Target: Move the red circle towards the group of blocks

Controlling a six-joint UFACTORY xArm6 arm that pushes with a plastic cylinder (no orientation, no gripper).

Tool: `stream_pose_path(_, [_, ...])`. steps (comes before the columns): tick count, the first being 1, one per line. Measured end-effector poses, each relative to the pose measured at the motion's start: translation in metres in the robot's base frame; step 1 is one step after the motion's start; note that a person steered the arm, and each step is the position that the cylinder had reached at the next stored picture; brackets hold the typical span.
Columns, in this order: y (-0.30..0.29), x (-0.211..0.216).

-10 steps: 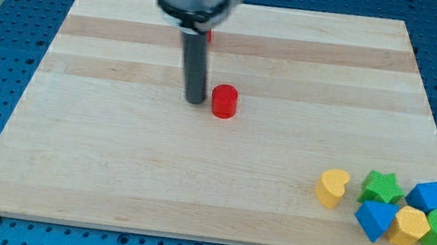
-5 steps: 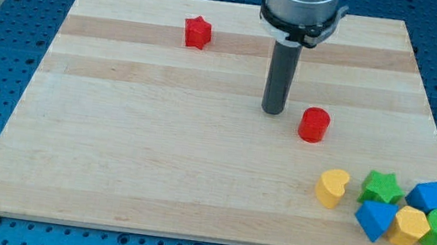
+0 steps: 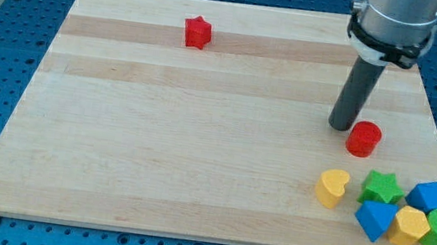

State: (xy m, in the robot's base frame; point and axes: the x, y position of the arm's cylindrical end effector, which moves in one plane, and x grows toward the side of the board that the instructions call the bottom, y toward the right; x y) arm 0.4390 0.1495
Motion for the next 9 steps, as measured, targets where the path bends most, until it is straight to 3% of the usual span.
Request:
stream_pose_path(2, [0.028, -0.009])
stream_pose_path(4, [0.083, 0.030])
stream_pose_path(7, [0.048, -0.007])
stream_pose_path(9, [0.017, 0.018])
